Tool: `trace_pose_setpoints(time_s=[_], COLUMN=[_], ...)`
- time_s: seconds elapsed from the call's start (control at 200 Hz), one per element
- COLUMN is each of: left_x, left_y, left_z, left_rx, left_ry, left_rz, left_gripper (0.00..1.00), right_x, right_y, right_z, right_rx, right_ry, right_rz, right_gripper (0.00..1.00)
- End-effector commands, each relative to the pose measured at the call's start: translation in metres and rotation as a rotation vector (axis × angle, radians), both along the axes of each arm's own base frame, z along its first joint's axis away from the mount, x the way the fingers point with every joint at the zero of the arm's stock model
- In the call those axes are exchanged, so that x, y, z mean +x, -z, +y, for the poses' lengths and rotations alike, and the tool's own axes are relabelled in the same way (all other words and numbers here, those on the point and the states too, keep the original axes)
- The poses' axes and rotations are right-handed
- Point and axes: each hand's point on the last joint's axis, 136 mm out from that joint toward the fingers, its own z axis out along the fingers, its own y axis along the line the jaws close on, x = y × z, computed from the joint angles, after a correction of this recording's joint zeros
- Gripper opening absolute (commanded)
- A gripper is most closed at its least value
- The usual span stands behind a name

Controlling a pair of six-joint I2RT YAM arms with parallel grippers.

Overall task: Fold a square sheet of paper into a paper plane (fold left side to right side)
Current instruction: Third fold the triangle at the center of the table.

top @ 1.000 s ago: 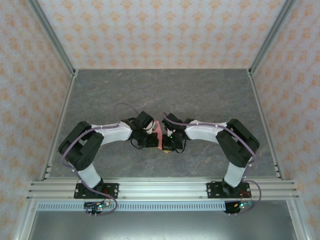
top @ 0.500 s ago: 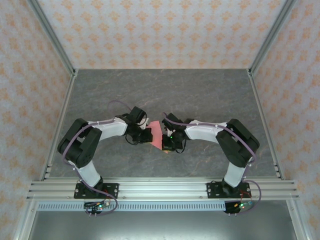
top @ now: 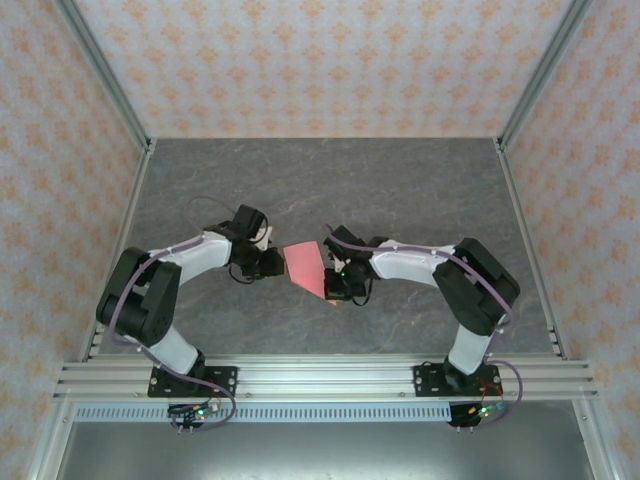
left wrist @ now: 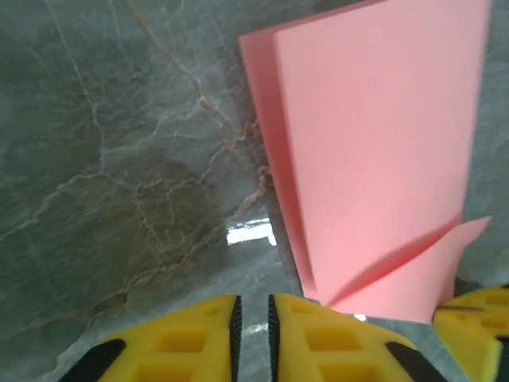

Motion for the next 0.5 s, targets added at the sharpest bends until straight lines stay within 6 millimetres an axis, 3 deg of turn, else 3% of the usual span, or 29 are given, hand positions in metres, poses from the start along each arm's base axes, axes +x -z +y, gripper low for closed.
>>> trace_pose_setpoints(time_s=[0.0,0.265,0.495], left_x=[-0.002,0.002,0.014], left_y=[-0.02,-0.029,-0.026], left_z=[0.005,-0.017,-0.036], left_rx=[0.003,-0.177,-0.255], left_ry=[-0.02,-0.113,-0.133], left_rz=[-0.039,-0.04,-0.036], left_gripper=[0.3,0.5,0.54], right_x=[0.02,0.032,0.026], right_y=[-0.032,-0.062,-0.073], right_z=[-0.002,-0.01,-0.001], right_rx=[-0.02,-0.047,-0.067], right_ry=[-0.032,-0.066,-0.155], right_rz=[-0.165,-0.376,-0.541], right_gripper=[0.08,0.3,0.47])
